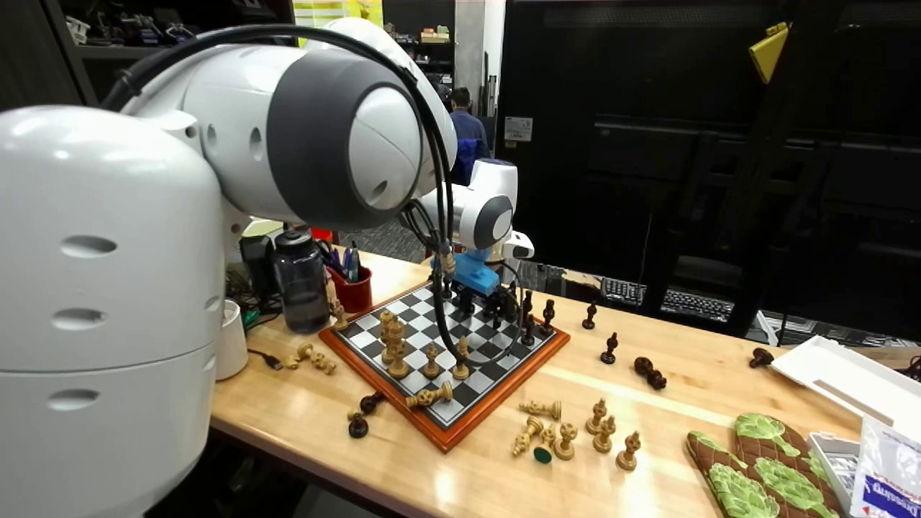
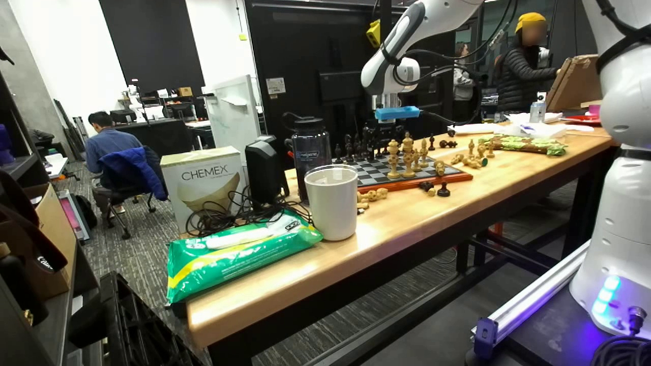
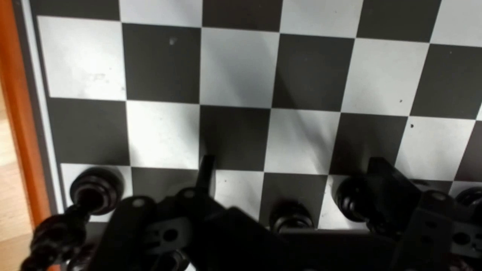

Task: Move one black chess piece backwards.

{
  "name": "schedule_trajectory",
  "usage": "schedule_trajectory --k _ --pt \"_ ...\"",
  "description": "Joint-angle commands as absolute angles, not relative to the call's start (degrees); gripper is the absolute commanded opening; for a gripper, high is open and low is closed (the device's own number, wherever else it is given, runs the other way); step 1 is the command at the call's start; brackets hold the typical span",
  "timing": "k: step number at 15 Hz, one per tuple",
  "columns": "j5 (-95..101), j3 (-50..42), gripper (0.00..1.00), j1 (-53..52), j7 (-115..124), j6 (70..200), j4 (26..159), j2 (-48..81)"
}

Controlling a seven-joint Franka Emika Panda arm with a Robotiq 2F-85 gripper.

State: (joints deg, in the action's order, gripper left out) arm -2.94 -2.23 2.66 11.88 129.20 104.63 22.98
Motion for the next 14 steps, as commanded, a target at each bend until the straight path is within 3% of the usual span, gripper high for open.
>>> schedule_trajectory --k 1,14 --pt "-4.20 -2.63 1.00 2.57 12.08 128.43 103.66 23.29" --pt "-6.26 -2.19 1.00 2.78 11.34 127.94 104.47 22.17"
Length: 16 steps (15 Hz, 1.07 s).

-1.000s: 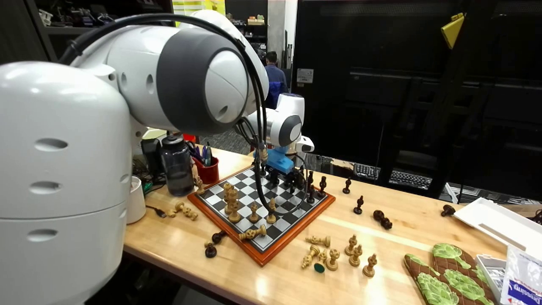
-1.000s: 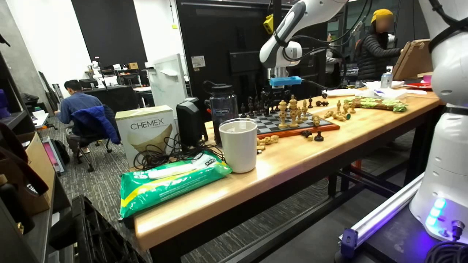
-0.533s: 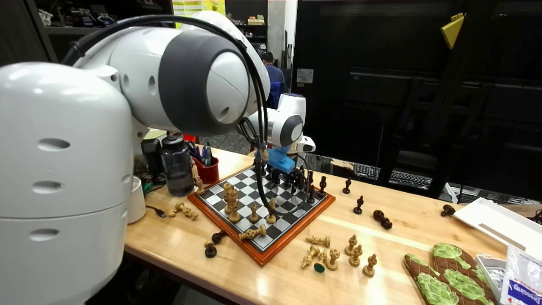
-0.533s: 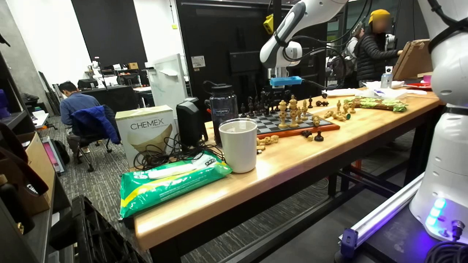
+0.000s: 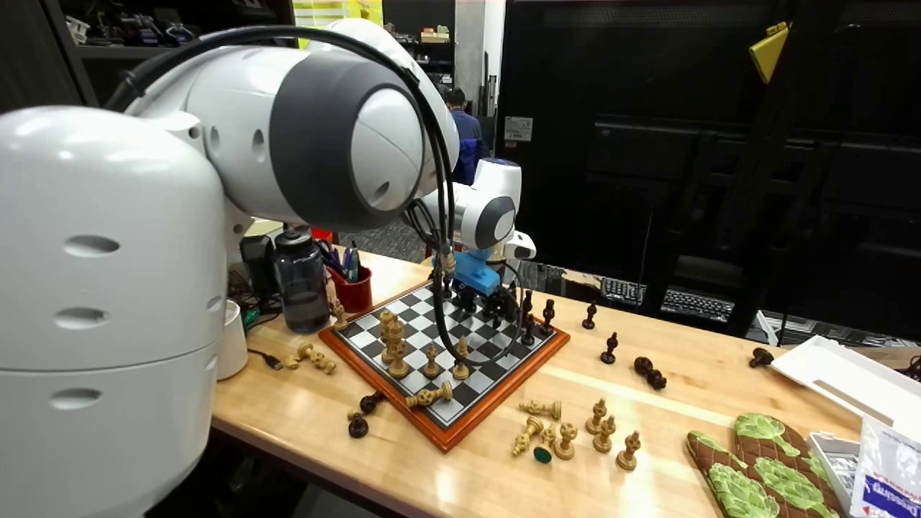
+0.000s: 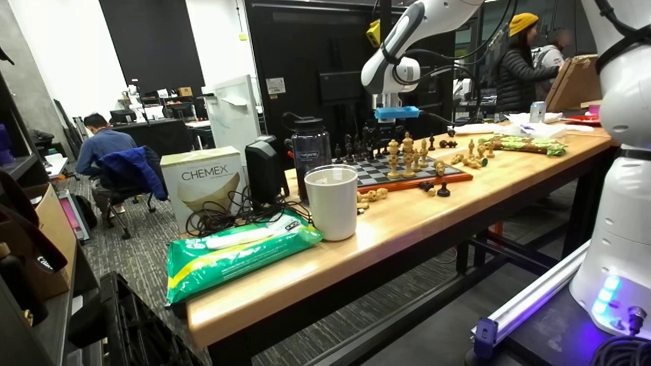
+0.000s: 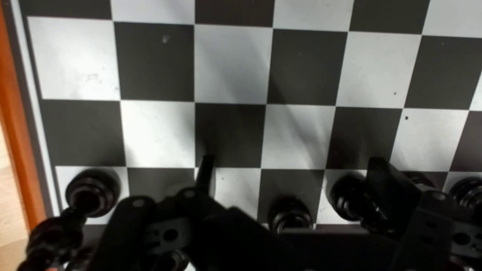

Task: Move one black chess piece backwards.

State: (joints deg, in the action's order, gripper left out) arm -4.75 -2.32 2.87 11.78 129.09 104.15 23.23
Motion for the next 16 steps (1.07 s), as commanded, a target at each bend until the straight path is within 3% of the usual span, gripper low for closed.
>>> schedule_trajectory --k 1,16 --pt "-6.24 -2.23 1.00 2.69 11.48 128.08 104.77 21.92" --pt "-5.72 -2.20 1.00 1.43 12.79 128.88 108.07 19.55"
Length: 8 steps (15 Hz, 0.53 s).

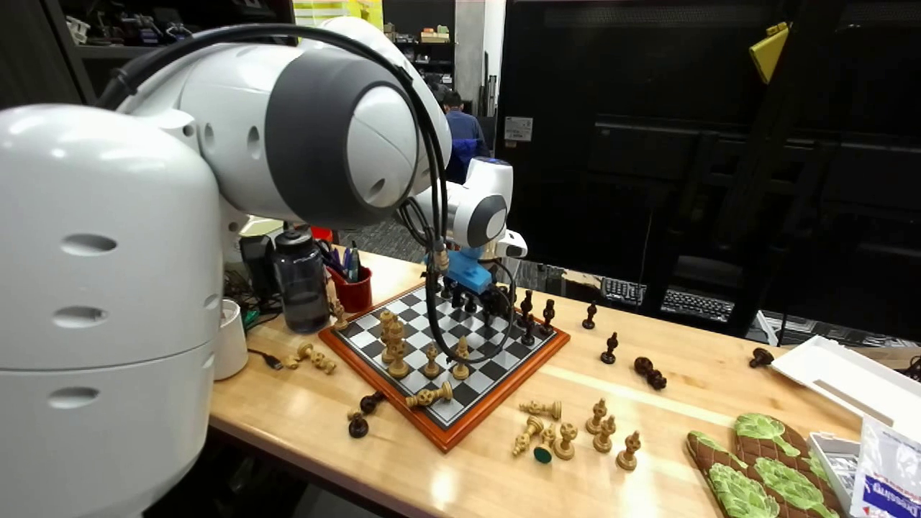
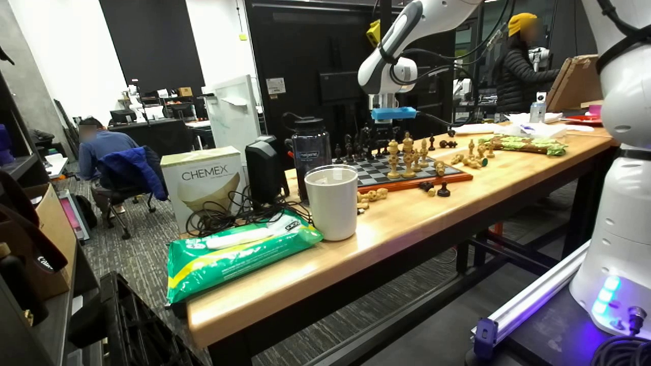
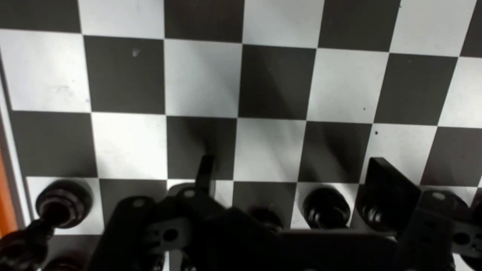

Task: Move one black chess piece backwards.

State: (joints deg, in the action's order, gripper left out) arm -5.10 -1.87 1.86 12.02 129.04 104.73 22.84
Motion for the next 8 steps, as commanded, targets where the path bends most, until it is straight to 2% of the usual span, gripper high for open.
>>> schedule_trajectory --k 1,8 --pt "-5.72 -2.23 1.00 1.42 12.95 129.02 108.59 19.18" --pt "-5.26 -1.85 1.00 0.37 13.96 128.33 113.35 14.21"
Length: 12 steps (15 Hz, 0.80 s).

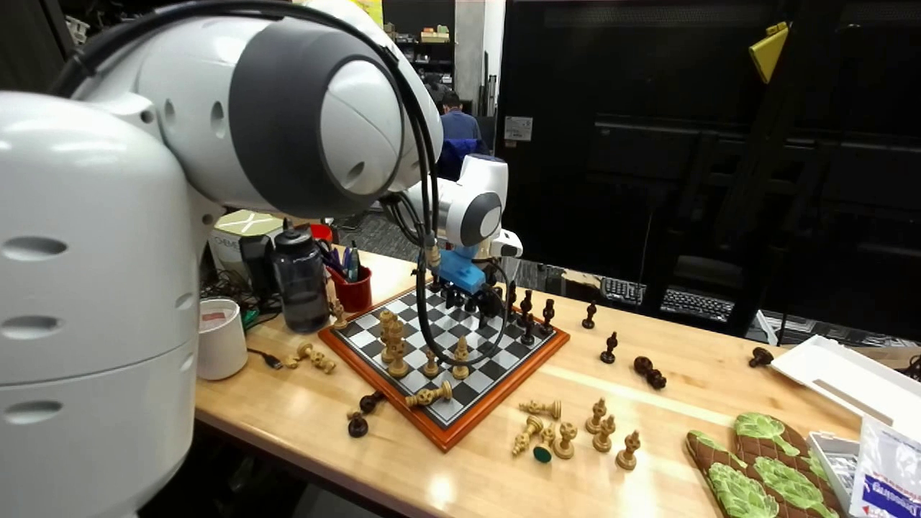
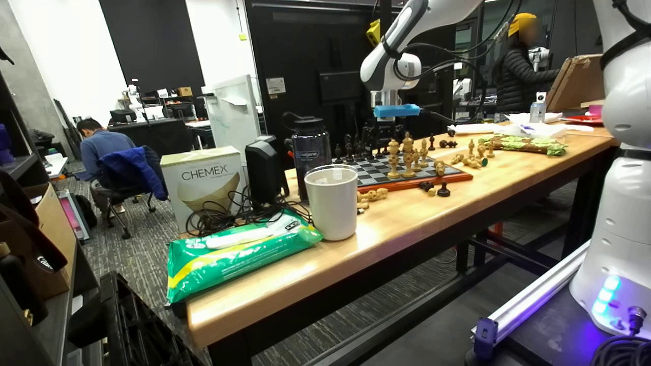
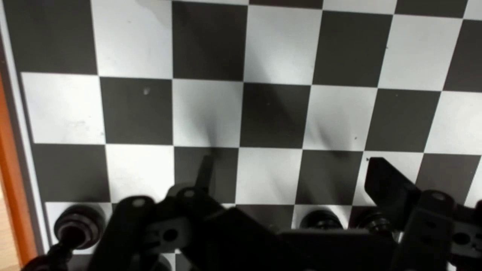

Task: Move one black chess piece backwards.

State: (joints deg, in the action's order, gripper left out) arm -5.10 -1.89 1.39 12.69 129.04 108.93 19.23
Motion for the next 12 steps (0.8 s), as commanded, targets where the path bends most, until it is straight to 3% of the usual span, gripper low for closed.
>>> schedule_trajectory --k 1,12 --pt "-5.65 -1.58 1.00 0.26 13.60 127.75 114.14 13.15" --pt "-5.35 1.25 1.00 -2.26 10.81 113.90 118.67 -0.16"
